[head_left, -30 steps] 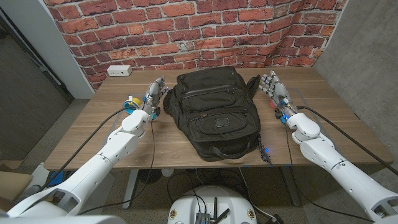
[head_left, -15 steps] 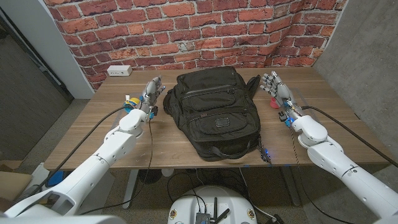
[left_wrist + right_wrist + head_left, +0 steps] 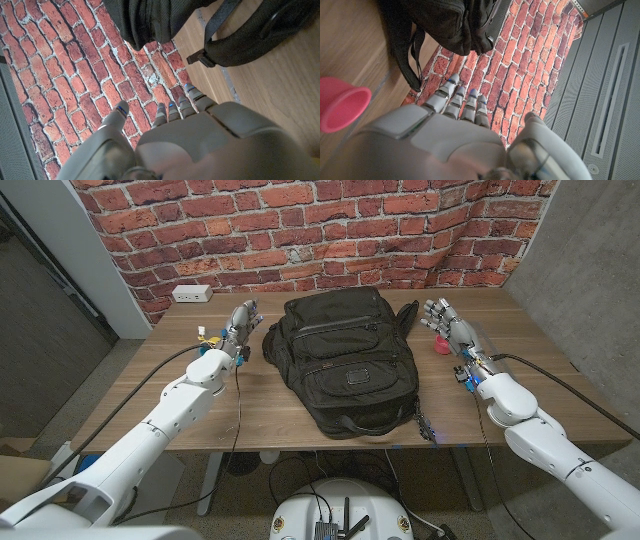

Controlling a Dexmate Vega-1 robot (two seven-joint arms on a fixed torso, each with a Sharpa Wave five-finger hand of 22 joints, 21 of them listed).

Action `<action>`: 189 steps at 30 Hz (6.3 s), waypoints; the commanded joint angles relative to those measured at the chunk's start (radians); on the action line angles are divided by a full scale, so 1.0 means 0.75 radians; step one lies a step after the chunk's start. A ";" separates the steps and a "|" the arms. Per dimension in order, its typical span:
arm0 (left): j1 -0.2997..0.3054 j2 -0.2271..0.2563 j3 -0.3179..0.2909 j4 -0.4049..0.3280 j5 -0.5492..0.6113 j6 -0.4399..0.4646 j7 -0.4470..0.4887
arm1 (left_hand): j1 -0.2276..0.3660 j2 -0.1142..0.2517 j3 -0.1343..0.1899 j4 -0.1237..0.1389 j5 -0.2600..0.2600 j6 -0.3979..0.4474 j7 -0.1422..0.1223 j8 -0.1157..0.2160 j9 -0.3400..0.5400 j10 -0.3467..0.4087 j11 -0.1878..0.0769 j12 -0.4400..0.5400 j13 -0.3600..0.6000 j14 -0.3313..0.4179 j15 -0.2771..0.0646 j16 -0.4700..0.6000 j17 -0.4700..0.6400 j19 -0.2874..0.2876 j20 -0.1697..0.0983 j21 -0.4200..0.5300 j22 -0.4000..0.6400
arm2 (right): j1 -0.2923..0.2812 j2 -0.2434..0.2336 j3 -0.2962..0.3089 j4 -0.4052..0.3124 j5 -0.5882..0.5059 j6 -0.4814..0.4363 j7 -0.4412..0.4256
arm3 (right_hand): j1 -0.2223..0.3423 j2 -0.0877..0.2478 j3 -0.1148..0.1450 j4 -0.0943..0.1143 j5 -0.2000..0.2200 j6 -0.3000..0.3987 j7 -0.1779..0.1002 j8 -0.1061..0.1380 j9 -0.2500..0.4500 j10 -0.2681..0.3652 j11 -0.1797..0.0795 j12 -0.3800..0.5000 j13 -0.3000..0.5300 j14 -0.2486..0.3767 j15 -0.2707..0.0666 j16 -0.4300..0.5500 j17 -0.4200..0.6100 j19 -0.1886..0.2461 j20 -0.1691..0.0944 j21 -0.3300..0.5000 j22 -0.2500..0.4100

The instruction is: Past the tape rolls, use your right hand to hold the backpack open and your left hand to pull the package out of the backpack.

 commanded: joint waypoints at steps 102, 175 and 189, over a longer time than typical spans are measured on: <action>-0.011 -0.062 0.009 0.103 0.007 0.009 0.092 | 0.001 0.074 0.034 -0.040 -0.004 0.059 -0.005 0.004 0.007 0.073 -0.019 0.004 0.003 0.076 -0.030 0.002 0.008 0.058 -0.070 0.001 0.007 | -0.824 -0.218 0.546 -0.513 -1.873 -0.235 -0.733 | 0.387 -0.070 0.137 -0.378 -0.102 -0.022 -0.070 0.011 0.012 0.055 -0.096 0.001 0.005 0.116 -0.073 -0.008 -0.037 0.095 -0.006 -0.023 0.007; 0.016 -0.089 0.010 0.192 -0.028 -0.044 0.059 | -0.013 0.076 0.052 -0.042 -0.003 0.070 -0.007 0.002 0.008 0.086 -0.023 0.000 0.004 0.090 -0.034 -0.001 0.007 0.069 -0.071 -0.001 0.007 | -0.533 -0.536 0.030 -0.574 -1.976 -0.725 -0.952 | 0.773 -0.074 0.170 -0.345 -0.116 0.354 -0.146 0.122 0.018 0.383 -0.145 0.038 0.012 0.378 -0.170 0.092 -0.004 0.291 -0.104 0.026 0.011; 0.015 -0.094 0.008 0.205 -0.034 -0.053 0.056 | -0.015 0.078 0.055 -0.041 -0.003 0.070 -0.007 0.002 0.008 0.088 -0.021 0.000 0.004 0.090 -0.033 -0.001 0.007 0.069 -0.071 -0.002 0.007 | -0.434 -0.554 -0.073 -0.556 -1.985 -0.729 -0.973 | 0.846 0.007 0.176 -0.365 -0.114 0.477 -0.189 0.139 0.018 0.510 -0.194 0.046 0.013 0.482 -0.245 0.154 0.027 0.358 -0.161 0.028 0.012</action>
